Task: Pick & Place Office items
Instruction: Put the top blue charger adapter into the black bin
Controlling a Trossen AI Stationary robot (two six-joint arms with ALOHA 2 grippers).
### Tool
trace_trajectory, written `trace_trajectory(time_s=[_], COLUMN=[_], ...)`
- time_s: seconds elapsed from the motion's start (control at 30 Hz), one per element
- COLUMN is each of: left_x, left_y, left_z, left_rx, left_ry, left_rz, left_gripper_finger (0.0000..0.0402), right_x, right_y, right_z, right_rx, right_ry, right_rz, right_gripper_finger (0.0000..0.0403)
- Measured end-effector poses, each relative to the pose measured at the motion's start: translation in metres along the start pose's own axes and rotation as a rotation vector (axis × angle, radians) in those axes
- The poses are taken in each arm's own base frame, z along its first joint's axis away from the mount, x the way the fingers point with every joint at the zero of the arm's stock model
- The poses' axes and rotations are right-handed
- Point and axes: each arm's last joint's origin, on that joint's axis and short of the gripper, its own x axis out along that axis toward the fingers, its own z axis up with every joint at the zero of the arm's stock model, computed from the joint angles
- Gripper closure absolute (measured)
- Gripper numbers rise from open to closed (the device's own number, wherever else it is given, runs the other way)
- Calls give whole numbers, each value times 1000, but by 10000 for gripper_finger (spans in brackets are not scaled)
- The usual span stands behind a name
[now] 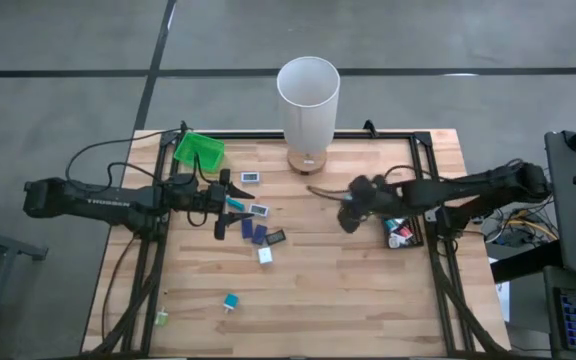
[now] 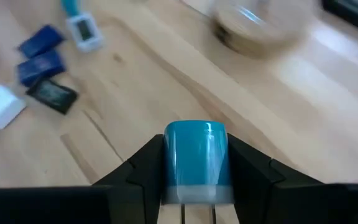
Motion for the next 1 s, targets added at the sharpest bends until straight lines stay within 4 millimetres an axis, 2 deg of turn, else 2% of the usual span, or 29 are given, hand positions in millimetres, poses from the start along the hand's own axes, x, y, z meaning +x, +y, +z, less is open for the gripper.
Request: trace_trajectory(time_s=[0.2,0.37,0.5,0.7,1.0], left_x=[0,0,0,0,0], left_y=[0,0,0,0,0], left_z=[0,0,0,0,-1], left_rx=[0,0,0,0,-1], left_ry=[2,1,1,2,6], left_rz=[-1,-2,-2,-2,-2], left_gripper_finger=[158,158,158,158,158], right_x=[-29,-37,-35,-21,-10], right_y=[-29,-50,-62,-73,-69], right_z=[-12,-29,-44,-67,-72], right_rx=[255,368,459,532,535], right_ry=[176,246,274,348,379], right_rz=[-169,-280,-359,-432,-471], right_gripper_finger=[268,268,268,268,268])
